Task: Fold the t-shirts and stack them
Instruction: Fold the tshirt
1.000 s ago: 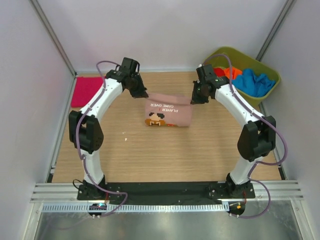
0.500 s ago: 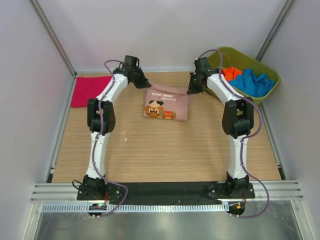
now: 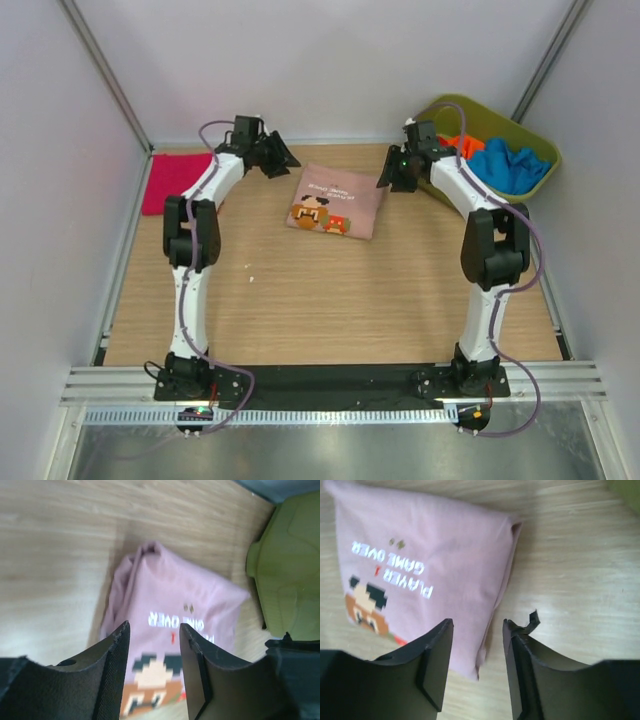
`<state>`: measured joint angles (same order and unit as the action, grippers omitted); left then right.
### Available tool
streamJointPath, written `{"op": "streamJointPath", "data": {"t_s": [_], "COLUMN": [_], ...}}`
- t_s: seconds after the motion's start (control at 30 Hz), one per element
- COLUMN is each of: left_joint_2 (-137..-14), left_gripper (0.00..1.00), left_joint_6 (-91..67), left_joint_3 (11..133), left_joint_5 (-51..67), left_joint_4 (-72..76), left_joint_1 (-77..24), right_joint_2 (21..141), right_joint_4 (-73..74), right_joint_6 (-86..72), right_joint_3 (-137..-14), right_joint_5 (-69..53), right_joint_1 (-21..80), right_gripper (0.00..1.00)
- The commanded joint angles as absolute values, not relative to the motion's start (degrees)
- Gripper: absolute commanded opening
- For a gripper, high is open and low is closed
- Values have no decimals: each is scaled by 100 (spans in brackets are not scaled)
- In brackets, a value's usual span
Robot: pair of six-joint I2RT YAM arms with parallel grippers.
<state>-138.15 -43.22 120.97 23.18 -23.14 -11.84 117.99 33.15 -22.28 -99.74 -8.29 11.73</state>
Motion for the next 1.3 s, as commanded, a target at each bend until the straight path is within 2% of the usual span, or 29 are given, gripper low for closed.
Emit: {"op": "streamJointPath", "data": {"t_s": [0.0, 0.07, 0.17, 0.37, 0.6, 0.63, 0.7, 0.77, 0.83, 0.9, 1.03, 1.07, 1.17, 1.23, 1.27], "left_joint_2": [-12518, -12323, -12208, -12427, -12445, -12428, -12384, -12331, -12270, -12130, -11761, -11673, -11242, -11005, -10969], "left_gripper": [45, 45, 42, 40, 40, 38, 23, 8, 0, 0, 0, 0, 0, 0, 5], "left_joint_6": [-3753, -3674, -3612, -3604, -3700, -3718, -3770, -3805, -3849, -3911, -4209, -4280, -4526, -4570, -4579], "left_joint_3": [11375, 10847, 10338, 9713, 9299, 9247, 9124, 9044, 8852, 8684, 8201, 7983, 7604, 7585, 7707], "left_joint_5": [2153, 2171, 1874, 1292, 1802, 1941, 2056, 2162, 2223, 2232, 2101, 2040, 1908, 1609, 1521], "left_joint_4": [-2144, -2153, -2267, -2575, -2321, -2277, -2189, -2154, -2118, -2031, -2013, -2047, -2258, -2469, -2731], "left_joint_1": [-1257, -1344, -1468, -1485, -1485, -1477, -1485, -1485, -1485, -1485, -1503, -1503, -1529, -1529, -1529], "right_joint_2": [11022, 11013, 11118, 11013, 10793, 10802, 10802, 10784, 10749, 10723, 10626, 10591, 10319, 10109, 10055], "right_joint_4": [3015, 2945, 2909, 2760, 2391, 2330, 2233, 2067, 1882, 1671, 1599, 1643, 1749, 1819, 1880], "right_joint_6": [-2303, -2277, -2338, -2224, -2162, -2162, -2162, -2162, -2136, -2144, -2180, -2180, -2224, -2224, -2206], "right_joint_3": [-9354, -9115, -8807, -8131, -7392, -7348, -7260, -7146, -7032, -6874, -6592, -6548, -6276, -6082, -6065], "right_joint_5": [-1458, -1599, -1872, -1749, -1819, -1837, -1749, -1731, -1793, -1846, -1872, -1872, -1898, -1942, -1942], "right_joint_1": [1274, 1406, 1590, 1758, 1749, 1758, 1758, 1758, 1749, 1758, 1749, 1749, 1758, 1758, 1740], "right_gripper": [48, 43, 43, 51, 57, 57, 57, 55, 47, 40, 11, 8, 5, 8, 13]}}
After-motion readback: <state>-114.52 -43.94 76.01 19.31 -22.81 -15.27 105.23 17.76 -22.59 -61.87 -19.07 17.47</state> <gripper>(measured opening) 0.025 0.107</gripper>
